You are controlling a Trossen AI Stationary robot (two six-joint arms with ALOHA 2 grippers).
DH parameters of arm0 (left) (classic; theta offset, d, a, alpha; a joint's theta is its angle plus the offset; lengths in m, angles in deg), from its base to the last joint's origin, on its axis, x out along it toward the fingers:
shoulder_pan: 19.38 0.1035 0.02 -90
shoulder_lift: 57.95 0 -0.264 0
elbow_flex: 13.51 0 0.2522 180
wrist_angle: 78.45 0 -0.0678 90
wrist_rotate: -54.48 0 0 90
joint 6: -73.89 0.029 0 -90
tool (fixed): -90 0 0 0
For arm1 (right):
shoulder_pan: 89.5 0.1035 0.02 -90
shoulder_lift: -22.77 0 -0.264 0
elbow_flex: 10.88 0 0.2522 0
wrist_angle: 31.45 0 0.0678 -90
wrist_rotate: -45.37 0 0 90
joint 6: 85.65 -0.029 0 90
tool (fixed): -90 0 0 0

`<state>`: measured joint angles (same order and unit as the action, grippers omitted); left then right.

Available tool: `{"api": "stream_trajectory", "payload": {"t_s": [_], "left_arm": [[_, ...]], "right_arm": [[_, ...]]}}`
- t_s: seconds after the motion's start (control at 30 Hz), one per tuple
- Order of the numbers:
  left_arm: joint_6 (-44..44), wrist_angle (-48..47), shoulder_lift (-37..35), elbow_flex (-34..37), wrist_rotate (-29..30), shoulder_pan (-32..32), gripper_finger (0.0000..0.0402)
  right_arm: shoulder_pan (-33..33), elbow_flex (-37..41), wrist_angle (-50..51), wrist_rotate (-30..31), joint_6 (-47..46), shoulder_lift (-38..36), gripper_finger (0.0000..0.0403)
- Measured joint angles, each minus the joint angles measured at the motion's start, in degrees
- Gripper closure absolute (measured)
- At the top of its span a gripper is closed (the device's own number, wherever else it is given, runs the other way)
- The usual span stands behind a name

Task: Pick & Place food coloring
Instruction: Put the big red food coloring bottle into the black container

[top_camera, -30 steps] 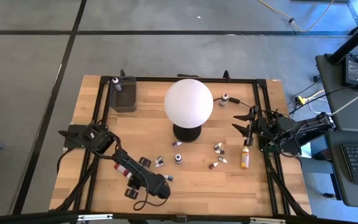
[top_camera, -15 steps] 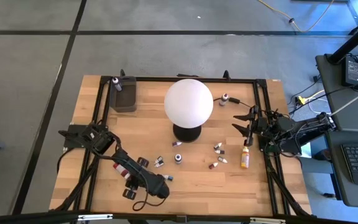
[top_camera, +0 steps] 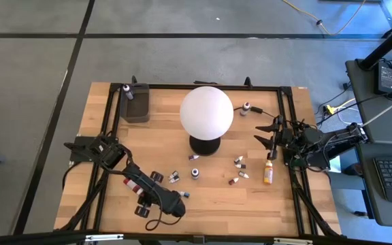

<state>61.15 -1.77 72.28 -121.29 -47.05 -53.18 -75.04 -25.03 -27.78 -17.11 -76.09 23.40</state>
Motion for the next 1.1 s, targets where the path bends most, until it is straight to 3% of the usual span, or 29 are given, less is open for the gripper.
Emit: {"api": "stream_trajectory", "payload": {"t_s": [0.33,0.7,0.93,1.1], "left_arm": [[-1.51,0.47,0.02,0.0,-0.03,0.07,0.0249],[-4.1,0.44,0.02,0.0,-0.57,0.04,0.016],[-11.8,-0.44,0.03,0.0,-0.57,0.0,0.0157],[-9.21,-0.44,0.04,0.0,-0.73,0.0,0.0156]], "right_arm": [[0.0,0.0,0.02,-0.02,1.22,-0.01,0.023],[0.0,0.0,0.0,-0.04,2.96,0.0,0.023],[0.0,0.0,0.0,-0.04,2.97,0.0,0.023],[-0.02,0.0,0.0,-0.04,2.97,0.0,0.023]]}}
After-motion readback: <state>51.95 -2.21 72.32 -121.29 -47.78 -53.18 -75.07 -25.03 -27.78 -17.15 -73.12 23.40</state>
